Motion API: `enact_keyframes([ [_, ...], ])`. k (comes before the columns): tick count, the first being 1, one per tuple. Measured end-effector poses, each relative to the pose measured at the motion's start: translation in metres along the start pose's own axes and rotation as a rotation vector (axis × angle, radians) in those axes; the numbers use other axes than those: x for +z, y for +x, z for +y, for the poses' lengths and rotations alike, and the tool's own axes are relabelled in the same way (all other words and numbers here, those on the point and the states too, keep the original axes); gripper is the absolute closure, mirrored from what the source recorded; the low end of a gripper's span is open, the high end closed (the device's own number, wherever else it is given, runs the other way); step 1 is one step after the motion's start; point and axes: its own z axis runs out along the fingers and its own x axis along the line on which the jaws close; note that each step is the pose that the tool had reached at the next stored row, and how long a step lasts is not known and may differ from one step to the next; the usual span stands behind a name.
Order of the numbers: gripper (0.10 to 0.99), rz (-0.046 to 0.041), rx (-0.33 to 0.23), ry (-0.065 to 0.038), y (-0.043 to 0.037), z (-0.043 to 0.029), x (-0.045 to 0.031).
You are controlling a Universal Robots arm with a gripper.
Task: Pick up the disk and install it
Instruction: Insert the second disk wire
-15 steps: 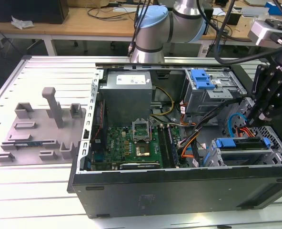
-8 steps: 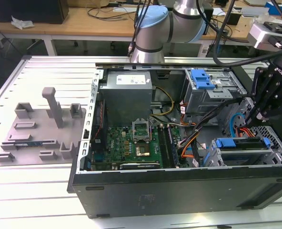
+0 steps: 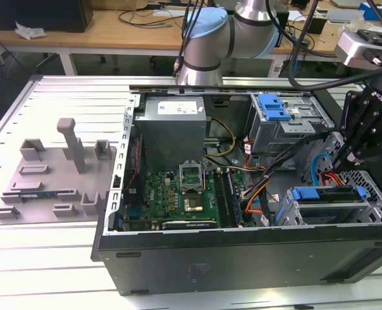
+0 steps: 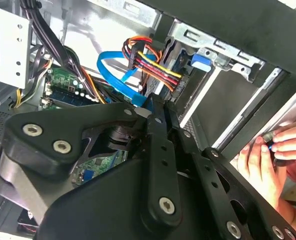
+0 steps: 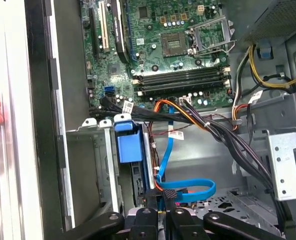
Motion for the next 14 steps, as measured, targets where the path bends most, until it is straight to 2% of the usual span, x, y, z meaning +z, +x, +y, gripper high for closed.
enact_keyframes([
  [3, 0.925, 0.0024, -0.027, 0.002, 0.0003, 0.0022, 0.0003],
  [8, 0.925, 0.0135, -0.094, 0.007, 0.0008, 0.0045, 0.0006],
  [11, 0.925, 0.0269, -0.138, 0.011, 0.0012, 0.0052, 0.0008],
  [14, 0.925, 0.0281, -0.153, 0.018, 0.0046, 0.0069, 0.0027],
])
